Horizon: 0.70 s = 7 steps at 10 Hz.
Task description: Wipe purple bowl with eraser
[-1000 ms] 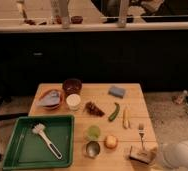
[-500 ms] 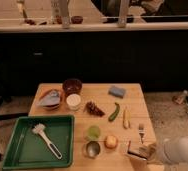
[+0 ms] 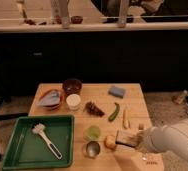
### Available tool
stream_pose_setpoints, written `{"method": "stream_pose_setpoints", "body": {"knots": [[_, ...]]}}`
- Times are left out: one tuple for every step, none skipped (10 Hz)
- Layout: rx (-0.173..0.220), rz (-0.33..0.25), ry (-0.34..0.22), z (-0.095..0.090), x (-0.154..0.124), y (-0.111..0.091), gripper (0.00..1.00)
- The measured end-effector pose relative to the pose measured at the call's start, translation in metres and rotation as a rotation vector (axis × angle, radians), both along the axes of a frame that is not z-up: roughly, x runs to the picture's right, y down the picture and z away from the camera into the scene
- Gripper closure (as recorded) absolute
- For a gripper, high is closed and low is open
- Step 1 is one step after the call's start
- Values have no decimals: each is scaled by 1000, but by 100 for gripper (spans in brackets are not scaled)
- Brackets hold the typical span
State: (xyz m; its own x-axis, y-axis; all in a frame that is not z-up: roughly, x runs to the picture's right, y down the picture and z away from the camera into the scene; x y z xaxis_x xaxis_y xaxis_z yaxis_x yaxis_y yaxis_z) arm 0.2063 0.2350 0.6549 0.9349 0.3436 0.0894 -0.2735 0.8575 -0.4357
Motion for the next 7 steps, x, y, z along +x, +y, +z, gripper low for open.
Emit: {"method": "stream_pose_setpoints", "body": {"knots": [[4, -16, -5, 3, -11, -7, 100], [4, -20, -11, 4, -18, -10, 100], [5, -22, -6, 4, -16, -10, 100], [5, -21, -5, 4, -16, -10, 100], [5, -23, -7, 4, -17, -10, 100], [5, -24, -8, 4, -17, -10, 100], [5, -23, -7, 4, -17, -10, 100]]}}
